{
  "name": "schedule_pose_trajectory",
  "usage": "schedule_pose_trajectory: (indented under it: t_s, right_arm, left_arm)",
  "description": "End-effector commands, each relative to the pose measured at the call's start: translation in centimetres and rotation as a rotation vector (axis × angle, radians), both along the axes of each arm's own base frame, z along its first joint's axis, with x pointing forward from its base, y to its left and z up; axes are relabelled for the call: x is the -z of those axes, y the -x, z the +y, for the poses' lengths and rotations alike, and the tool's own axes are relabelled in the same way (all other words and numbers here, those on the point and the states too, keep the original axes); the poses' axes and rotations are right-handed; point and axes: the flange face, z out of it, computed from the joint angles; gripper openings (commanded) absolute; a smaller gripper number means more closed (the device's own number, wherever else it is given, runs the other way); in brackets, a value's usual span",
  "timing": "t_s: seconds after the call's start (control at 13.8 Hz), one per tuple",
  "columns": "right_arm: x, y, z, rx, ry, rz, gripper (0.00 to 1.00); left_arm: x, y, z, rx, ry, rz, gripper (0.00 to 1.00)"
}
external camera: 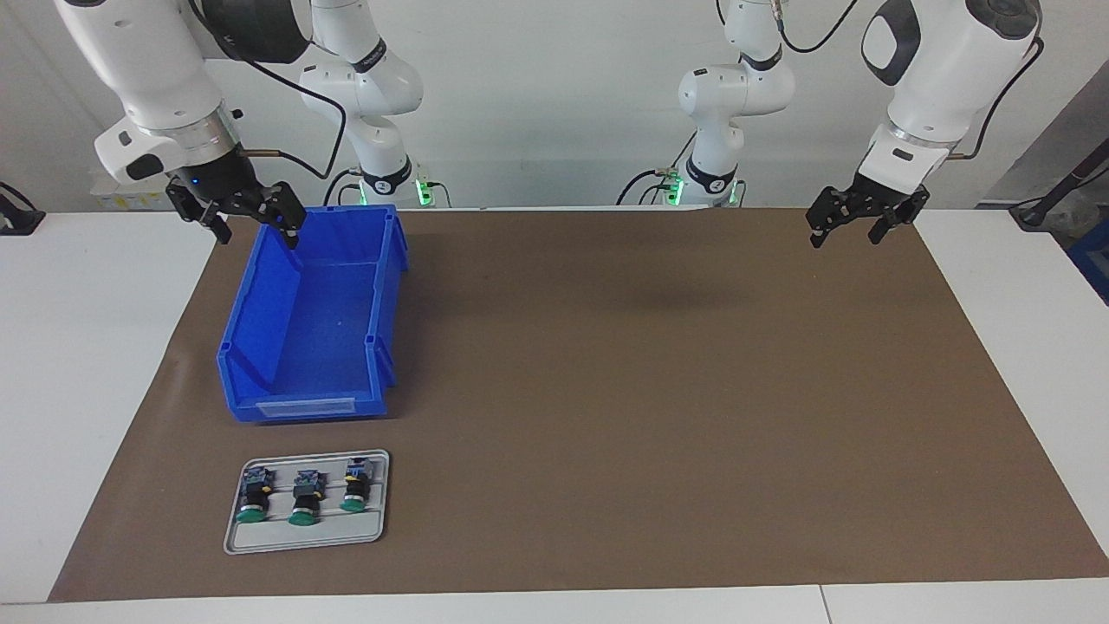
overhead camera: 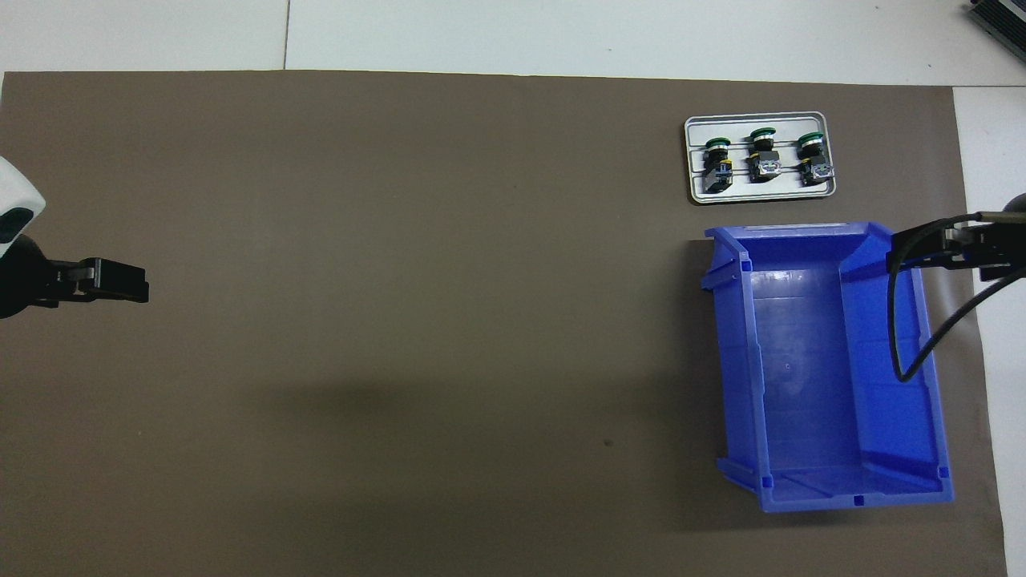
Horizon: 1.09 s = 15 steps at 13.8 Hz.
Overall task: Place and press button with both arms
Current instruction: 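Reach the right gripper toward the metal tray of buttons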
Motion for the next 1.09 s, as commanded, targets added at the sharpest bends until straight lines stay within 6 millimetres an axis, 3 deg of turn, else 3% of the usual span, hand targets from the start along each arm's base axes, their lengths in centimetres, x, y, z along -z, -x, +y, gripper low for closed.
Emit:
schedule_pose_trajectory:
  t_s: [0.0,0.58,0.87,1.01]
  right_arm:
    - [0.1,0.6,-0.9,0.024,-0.006,0.003,1.00]
    - [-0.3,0.3,-0.3,0.012,-0.005,-0.021,1.00]
    - [-0.2,-0.6,0.0,0.005,0.002,-0.065,0.98]
    - [0.7,-1.8,0.2,0.001,0.000,-0.087,0.97]
  left_arm:
    - [-0.3,0.6,0.5,0.008,-0.019,-0.001,1.00]
    - [-0.3,0.6,0.5,0.008,-0.019,-0.001,1.00]
    - [-0.3,0.6,0.4,0.011,-0.019,-0.001,1.00]
    - [-0.3,0.6,0.3,0.011,-0.019,-0.001,1.00]
